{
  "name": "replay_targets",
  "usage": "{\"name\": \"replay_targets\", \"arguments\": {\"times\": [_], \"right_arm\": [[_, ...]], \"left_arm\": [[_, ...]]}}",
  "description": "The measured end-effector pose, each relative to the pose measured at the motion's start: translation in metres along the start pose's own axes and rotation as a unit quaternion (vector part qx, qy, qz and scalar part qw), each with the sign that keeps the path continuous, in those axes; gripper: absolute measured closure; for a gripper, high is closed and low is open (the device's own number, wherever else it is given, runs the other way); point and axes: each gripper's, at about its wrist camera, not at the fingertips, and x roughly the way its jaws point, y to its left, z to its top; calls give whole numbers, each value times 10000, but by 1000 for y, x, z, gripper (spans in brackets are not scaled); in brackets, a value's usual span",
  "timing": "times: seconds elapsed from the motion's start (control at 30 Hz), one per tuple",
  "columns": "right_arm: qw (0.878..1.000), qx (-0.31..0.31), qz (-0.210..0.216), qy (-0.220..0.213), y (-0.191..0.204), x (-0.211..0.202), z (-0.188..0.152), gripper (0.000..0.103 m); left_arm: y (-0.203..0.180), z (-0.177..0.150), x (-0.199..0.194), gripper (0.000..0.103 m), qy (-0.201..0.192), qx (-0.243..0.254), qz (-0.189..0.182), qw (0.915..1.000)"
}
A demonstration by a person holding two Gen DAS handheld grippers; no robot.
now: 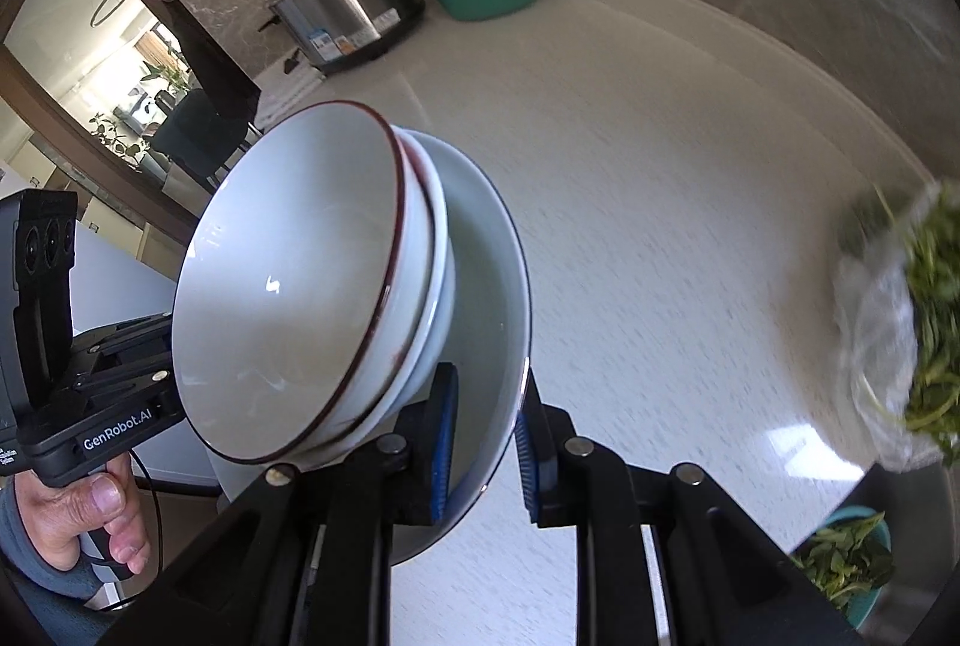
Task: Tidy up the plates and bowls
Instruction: 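Lift the plate-and-bowl stack with the left gripper toward the teal floral plate, then lower the plate-and-bowl stack onto the teal floral plate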
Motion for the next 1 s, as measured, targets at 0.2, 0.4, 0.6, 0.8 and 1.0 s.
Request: {"name": "replay_targets", "arguments": {"times": [0.2, 0.4, 0.6, 0.8, 1.0], "right_arm": [[10000, -17, -18, -58, 31, 17, 31, 83], [10000, 69, -68, 4, 50, 44, 52, 82], [9993, 303, -110, 167, 50, 77, 57, 83], [9981, 483, -201, 314, 49, 105, 57, 83], [9971, 622, -252, 362, 46, 117, 52, 83]], "left_arm": [[44, 28, -18, 92, -27, 127, 81, 9999], [85, 44, -9, 92, 70, 188, 108, 9997], [114, 55, 22, 92, 240, 349, 125, 9990], [142, 59, 53, 92, 389, 382, 56, 9985], [158, 59, 72, 92, 480, 455, 20, 9978]]}}
